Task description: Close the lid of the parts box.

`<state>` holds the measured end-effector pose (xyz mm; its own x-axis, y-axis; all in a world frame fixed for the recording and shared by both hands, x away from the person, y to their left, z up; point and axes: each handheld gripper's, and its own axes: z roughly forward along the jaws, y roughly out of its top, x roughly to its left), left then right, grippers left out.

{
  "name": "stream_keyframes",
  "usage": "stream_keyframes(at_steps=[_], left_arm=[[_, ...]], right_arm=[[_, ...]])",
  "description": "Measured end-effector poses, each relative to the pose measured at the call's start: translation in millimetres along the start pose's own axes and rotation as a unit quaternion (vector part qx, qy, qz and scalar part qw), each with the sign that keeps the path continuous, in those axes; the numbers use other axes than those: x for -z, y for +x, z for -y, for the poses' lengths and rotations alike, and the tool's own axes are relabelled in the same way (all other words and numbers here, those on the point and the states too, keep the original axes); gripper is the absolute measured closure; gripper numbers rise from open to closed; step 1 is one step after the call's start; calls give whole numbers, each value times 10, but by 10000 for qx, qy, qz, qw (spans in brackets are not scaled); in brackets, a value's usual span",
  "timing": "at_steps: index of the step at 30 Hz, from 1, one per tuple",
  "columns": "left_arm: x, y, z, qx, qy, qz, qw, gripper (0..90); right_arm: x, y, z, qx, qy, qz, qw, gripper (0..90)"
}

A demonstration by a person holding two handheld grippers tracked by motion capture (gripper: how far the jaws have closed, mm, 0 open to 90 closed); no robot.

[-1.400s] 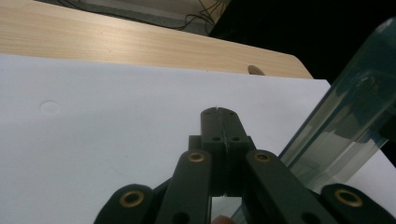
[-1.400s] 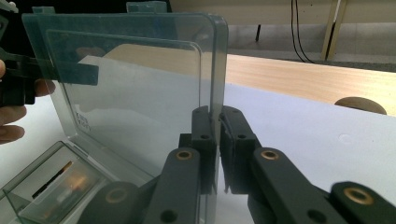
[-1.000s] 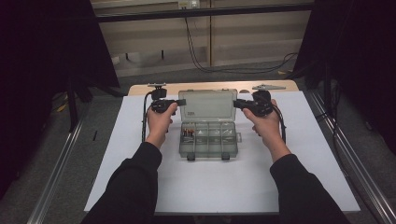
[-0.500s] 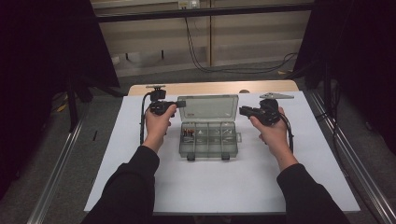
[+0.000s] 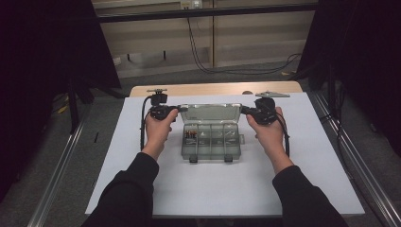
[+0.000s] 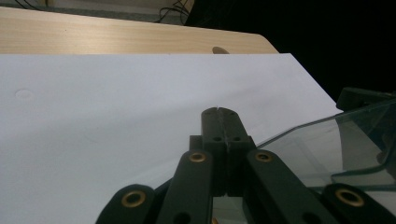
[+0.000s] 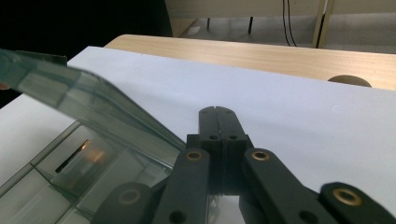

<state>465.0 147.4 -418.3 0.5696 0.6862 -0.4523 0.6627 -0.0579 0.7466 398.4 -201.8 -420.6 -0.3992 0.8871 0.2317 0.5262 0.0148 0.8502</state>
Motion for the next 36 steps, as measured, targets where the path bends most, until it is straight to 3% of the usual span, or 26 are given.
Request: stream_keyframes(at_steps=[3, 8, 12, 17, 21, 28, 32, 36], left_arm=[[35, -21, 14, -70, 37, 36, 10000, 900], [92, -54, 51, -17, -15, 165, 9999, 900], [127, -105, 98, -185, 27, 192, 9996, 900], [186, -157, 141, -167, -61, 222, 9996, 900], [233, -203, 171, -343, -16, 210, 9992, 900], [265, -350, 272, -714, 1, 44, 9974, 900], [288, -445, 343, -983, -30, -172, 9950, 900], [317, -469, 414, -1064, -57, -284, 9939, 900]], right_arm=[[24, 21, -3, 36, -75, -40, 10000, 900], [65, 78, -6, 93, -181, -212, 9996, 900], [106, 99, 34, 99, -211, -265, 9994, 900], [156, 97, 103, 49, -261, -347, 9990, 900], [209, 131, 141, 53, -279, -415, 9987, 900], [307, 210, 227, 151, -319, -554, 9978, 900], [366, 252, 282, 248, -353, -582, 9974, 900], [424, 284, 341, 289, -400, -653, 9966, 900]])
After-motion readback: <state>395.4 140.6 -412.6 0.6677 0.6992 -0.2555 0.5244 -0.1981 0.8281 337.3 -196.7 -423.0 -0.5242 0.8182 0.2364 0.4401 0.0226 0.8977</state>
